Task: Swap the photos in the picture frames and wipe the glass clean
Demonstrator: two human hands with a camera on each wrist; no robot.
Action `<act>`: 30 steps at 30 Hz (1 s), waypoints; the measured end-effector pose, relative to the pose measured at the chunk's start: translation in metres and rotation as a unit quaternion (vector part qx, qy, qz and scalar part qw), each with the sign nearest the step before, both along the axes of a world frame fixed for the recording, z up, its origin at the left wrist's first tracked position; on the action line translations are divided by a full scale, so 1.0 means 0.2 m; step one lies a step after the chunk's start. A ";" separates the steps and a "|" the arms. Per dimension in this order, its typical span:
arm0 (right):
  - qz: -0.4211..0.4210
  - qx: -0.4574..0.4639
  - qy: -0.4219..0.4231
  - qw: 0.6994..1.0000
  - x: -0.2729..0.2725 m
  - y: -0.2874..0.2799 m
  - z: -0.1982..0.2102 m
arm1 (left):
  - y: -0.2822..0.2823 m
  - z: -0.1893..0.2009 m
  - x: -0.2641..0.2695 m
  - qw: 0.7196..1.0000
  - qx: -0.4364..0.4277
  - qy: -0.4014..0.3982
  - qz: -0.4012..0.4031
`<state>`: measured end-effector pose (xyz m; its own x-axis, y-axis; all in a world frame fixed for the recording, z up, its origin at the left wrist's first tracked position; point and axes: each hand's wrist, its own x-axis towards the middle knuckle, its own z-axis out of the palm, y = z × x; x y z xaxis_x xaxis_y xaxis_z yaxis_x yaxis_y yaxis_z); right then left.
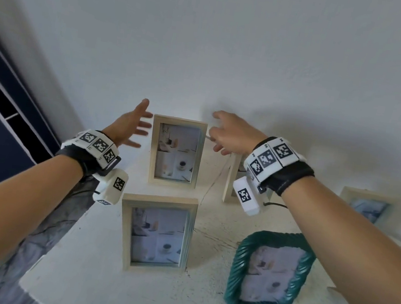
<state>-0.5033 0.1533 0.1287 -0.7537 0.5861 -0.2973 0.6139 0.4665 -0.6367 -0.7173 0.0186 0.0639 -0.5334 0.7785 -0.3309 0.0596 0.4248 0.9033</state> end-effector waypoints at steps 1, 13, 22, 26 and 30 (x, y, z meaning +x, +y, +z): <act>-0.010 0.017 0.023 1.000 0.03 0.01 0.03 | 0.00 0.04 -0.01 0.997 0.020 0.069 0.013; -0.146 0.179 -0.030 0.973 0.43 0.35 0.09 | 0.33 0.54 0.47 0.911 -0.021 0.303 -0.278; -0.131 0.122 -0.083 0.980 0.53 0.38 -0.05 | 0.57 0.41 0.79 0.836 -0.159 0.413 -0.324; -0.142 0.120 -0.045 0.982 0.55 0.40 -0.06 | 0.57 0.41 0.83 0.830 -0.154 0.436 -0.313; -0.149 0.114 0.023 0.982 0.60 0.41 0.02 | 0.56 0.47 0.77 0.890 -0.085 0.359 -0.269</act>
<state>-0.3838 0.2347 0.1330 -0.5481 0.8301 -0.1025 0.7183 0.4043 -0.5661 -0.5641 0.1312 0.1569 -0.2208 0.9562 -0.1924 0.8309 0.2877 0.4762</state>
